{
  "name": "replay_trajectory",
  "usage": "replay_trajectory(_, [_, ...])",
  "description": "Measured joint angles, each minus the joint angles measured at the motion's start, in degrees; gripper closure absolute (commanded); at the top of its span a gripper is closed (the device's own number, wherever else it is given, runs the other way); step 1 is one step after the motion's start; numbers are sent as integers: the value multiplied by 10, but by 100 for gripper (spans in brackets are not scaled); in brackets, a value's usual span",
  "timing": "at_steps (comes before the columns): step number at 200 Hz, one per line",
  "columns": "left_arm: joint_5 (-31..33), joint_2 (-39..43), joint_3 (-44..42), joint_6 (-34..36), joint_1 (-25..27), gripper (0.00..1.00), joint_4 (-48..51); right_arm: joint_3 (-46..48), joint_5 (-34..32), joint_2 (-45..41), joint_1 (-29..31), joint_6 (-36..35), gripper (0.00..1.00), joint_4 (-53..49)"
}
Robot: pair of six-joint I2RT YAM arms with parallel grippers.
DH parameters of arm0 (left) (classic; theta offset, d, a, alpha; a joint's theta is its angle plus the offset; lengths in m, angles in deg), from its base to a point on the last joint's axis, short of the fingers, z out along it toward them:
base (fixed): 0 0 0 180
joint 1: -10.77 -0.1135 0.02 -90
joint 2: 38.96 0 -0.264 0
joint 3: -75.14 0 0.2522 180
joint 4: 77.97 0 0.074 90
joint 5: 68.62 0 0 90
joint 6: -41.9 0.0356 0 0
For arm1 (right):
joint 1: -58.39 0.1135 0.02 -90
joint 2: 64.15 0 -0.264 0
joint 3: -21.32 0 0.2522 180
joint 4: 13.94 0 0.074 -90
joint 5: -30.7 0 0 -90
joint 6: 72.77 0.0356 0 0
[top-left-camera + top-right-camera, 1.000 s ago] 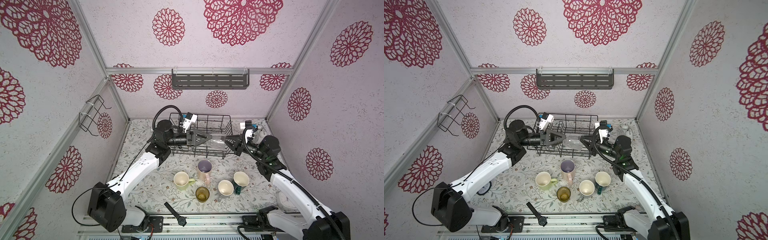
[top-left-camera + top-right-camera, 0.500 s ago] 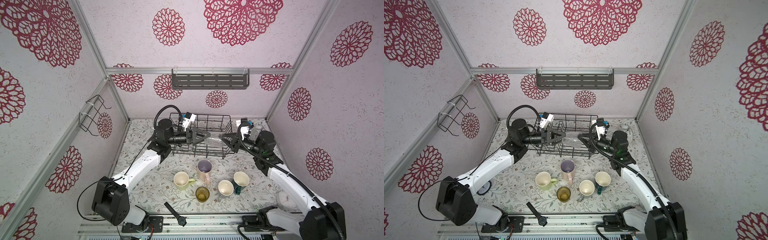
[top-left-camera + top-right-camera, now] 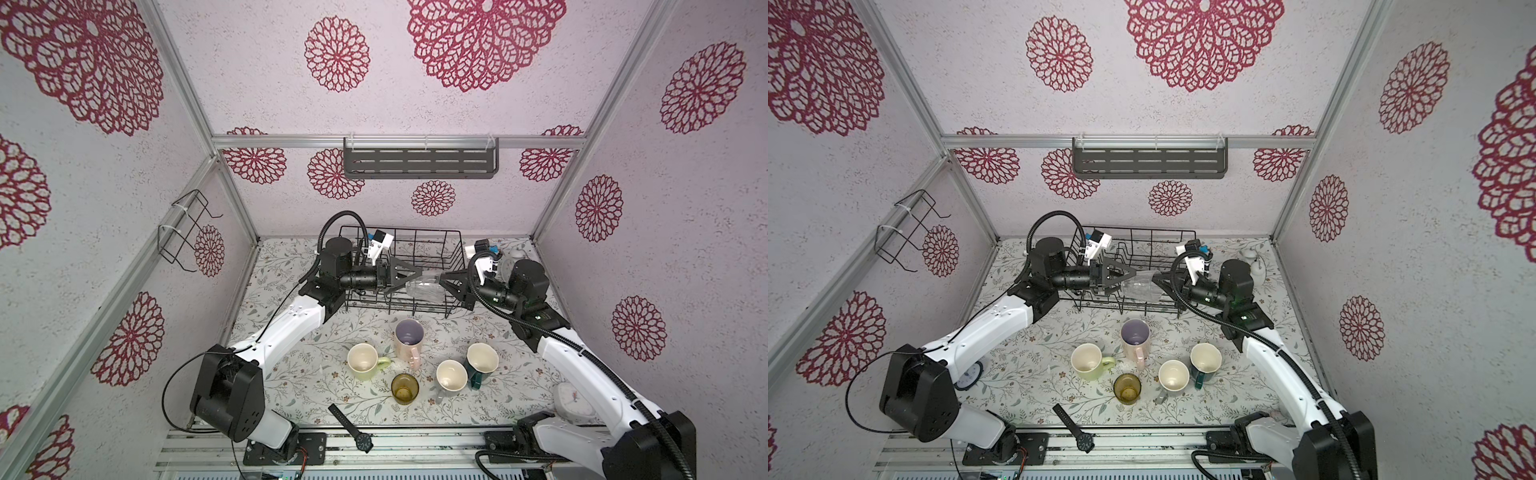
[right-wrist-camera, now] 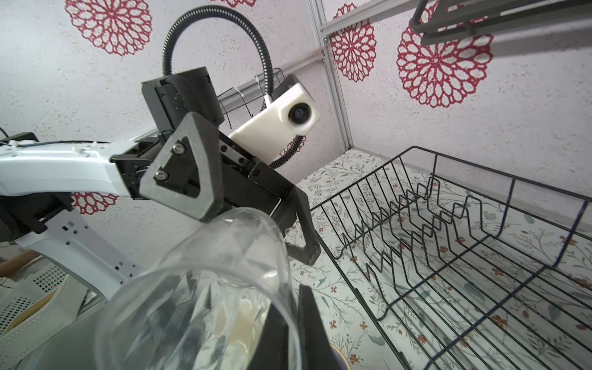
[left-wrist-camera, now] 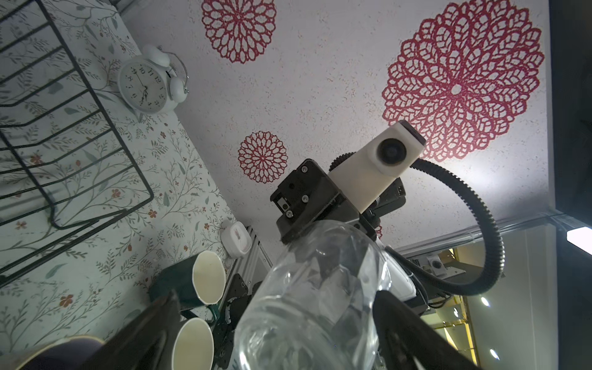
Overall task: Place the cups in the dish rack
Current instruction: 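Hold the glass cup with both grippers, then open the right gripper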
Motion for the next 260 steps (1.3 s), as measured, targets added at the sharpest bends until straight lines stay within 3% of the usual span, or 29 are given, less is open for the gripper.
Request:
replay_trajectory(35, [-13,0,0,-14,1,3,-21,10,1,-4,3,-6,100,28])
replay_trajectory(90, [-60,-12,-28,-144,3,1,-224,13,23,5,29,19,100,126])
replay_trajectory(132, [-68,-14,-36,-190,3,1,-290,13,27,28,30,50,100,188])
replay_trajectory(169, [-66,-13,-40,-196,5,1,-295,0,28,49,30,55,100,195])
replay_trajectory(260, [-62,12,-26,-122,16,5,-195,-35,38,97,50,45,100,180])
